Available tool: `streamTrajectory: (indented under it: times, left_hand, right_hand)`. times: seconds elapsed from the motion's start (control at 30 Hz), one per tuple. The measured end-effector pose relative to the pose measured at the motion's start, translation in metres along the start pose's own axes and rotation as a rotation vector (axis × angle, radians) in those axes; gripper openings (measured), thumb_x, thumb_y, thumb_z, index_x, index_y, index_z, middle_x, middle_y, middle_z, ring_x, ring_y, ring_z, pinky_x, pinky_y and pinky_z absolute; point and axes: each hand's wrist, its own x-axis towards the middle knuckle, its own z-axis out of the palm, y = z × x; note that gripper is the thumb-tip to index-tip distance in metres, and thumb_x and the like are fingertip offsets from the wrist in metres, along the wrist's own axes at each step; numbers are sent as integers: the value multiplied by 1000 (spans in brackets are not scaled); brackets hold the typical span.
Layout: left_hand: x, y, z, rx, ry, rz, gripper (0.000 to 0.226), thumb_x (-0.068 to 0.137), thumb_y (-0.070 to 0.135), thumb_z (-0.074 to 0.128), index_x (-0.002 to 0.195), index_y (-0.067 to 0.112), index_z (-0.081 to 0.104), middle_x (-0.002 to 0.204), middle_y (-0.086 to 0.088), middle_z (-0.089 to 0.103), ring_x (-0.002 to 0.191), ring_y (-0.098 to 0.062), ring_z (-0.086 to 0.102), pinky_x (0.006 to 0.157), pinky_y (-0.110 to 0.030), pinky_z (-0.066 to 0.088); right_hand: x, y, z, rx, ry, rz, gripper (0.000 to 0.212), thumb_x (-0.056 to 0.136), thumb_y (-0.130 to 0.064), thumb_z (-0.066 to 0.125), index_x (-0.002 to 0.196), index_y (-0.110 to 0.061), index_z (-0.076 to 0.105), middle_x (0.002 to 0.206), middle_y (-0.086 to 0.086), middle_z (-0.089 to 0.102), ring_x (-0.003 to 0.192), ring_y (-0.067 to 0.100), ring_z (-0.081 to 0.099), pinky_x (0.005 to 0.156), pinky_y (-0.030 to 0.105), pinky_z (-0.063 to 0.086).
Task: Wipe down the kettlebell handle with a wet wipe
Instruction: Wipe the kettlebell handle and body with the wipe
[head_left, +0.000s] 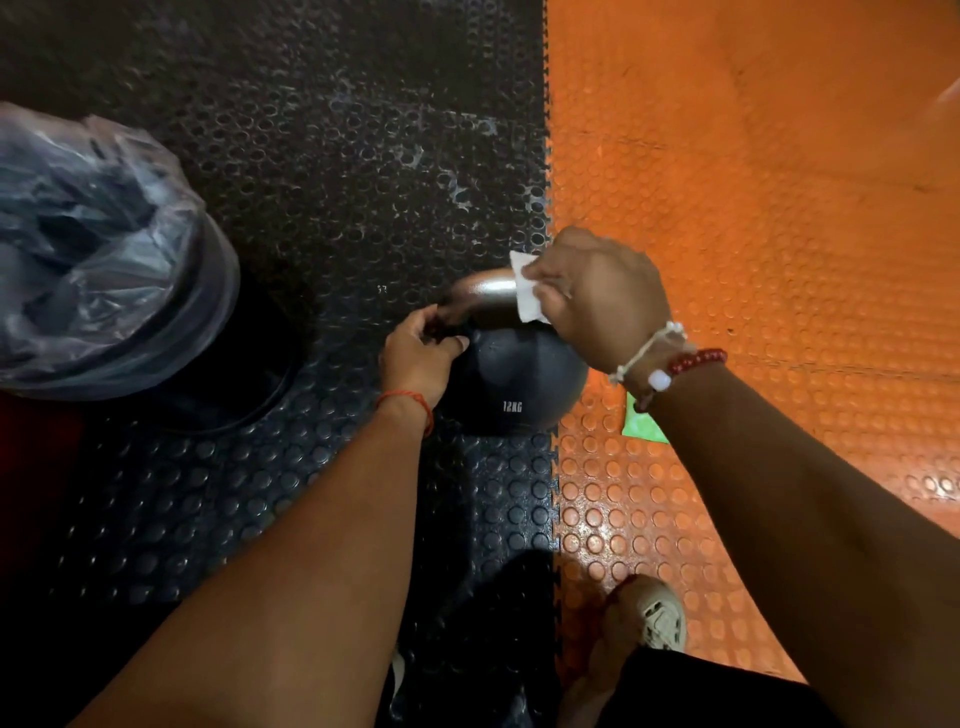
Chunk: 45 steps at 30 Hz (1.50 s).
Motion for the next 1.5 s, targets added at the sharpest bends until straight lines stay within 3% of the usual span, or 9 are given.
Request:
streamTrajectory:
  times: [0.17,0.33,0.43,0.5,0.57,0.67,0.77,0.83,1.5]
  left_hand:
    - [0,0,0,4,-3,-2,34,80,7,73,107,25,66,105,-1,71,100,-19,66,98,-39,52]
    - [1,1,0,5,-3,-13,32,79,8,74,98,33,65,102,1,70,100,-19,65,96,-39,53]
    - [1,2,0,-9,-14,-18,32,80,8,73,101,30,66,102,1,70,98,-17,65,96,-36,52]
    - [1,2,0,-37,-22,-24,32,80,5,72,104,25,66,99,2,69,93,-15,64,94,-33,53]
    - [0,2,-1,-67,-34,-16,33,80,2,71,105,22,67,96,2,69,90,-13,63,95,-34,53]
    - [0,1,-2,-68,-46,-17,32,80,2,71,104,23,67,95,3,69,92,-14,64,95,-35,53]
    - [2,0,-3,-57,-45,-17,33,79,4,71,96,31,67,94,5,70,95,-18,66,95,-37,53]
    - [2,0,-3,-54,-47,-7,33,80,2,70,97,30,67,96,4,70,99,-19,66,96,-35,52]
    - [3,-3,-1,-85,-36,2,33,79,2,71,90,33,66,99,2,72,97,-19,67,97,-42,53]
  right_hand:
    - [-19,12,12,-40,249,67,7,76,-12,67,82,-13,71,83,11,64,72,32,64,96,58,42]
    - [-36,12,32,-168,308,76,8,79,-20,64,81,-17,71,83,6,65,70,28,65,101,51,40]
    - [-49,13,29,-17,520,286,8,76,-19,67,81,-19,73,82,5,68,68,29,64,80,39,53]
    - [-54,-1,31,205,637,561,10,77,-20,66,81,-22,74,83,1,71,69,20,64,63,27,48]
    - [-55,-19,33,623,719,903,10,79,-15,65,84,-18,74,79,-3,72,68,10,61,65,24,48]
    - [-46,-29,35,1245,275,1106,17,75,-24,64,83,-15,76,62,-13,68,66,3,55,78,24,53]
    - [-24,-47,32,1676,286,1280,22,79,-32,63,95,-20,72,121,9,64,100,21,57,102,42,45]
    - [-14,-59,34,1888,380,1438,22,93,-19,53,113,-13,60,126,8,61,112,23,60,99,39,47]
    - [-15,-47,33,1941,381,1418,20,95,-7,48,113,-8,56,98,6,66,109,26,62,91,38,50]
